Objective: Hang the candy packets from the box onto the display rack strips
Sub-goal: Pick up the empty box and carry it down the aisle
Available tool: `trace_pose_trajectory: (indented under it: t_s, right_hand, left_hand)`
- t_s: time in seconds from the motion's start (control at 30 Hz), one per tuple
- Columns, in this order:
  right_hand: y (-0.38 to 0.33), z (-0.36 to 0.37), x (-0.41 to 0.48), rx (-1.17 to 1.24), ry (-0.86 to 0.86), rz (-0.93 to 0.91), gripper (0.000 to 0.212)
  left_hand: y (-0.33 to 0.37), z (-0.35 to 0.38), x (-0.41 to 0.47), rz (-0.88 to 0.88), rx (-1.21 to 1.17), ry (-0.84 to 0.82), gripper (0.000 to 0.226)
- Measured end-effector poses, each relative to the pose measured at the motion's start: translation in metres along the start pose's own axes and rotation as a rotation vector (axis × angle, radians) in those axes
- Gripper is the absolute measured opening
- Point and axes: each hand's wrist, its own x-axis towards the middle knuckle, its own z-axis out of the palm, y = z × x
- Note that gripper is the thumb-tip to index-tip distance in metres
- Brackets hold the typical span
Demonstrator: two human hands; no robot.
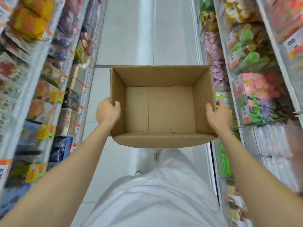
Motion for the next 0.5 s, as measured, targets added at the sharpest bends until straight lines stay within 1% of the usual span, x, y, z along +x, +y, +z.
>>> trace_pose_trajectory:
  t_s: [0.13,0.27,0.4,0.5]
  right_hand:
    - [-0.05,0.03,0.134,0.02,0.013,0.045,0.023]
    - [-0.118,0.061,0.275,0.007,0.003,0.03,0.025]
    - [-0.199,0.089,0.402,-0.02,-0.056,-0.037,0.025]
    - [-0.274,0.121,0.508,-0.038,-0.1,-0.098,0.027]
  left_hand:
    - [0.096,0.03,0.131,0.03,-0.01,-0.01,0.028]
    - [0.18,0.042,0.242,-0.022,-0.02,0.004,0.028]
    - [0.241,0.039,0.35,-0.091,-0.06,0.015,0.029]
    - [0.293,0.039,0.444,-0.16,-0.08,0.058,0.031]
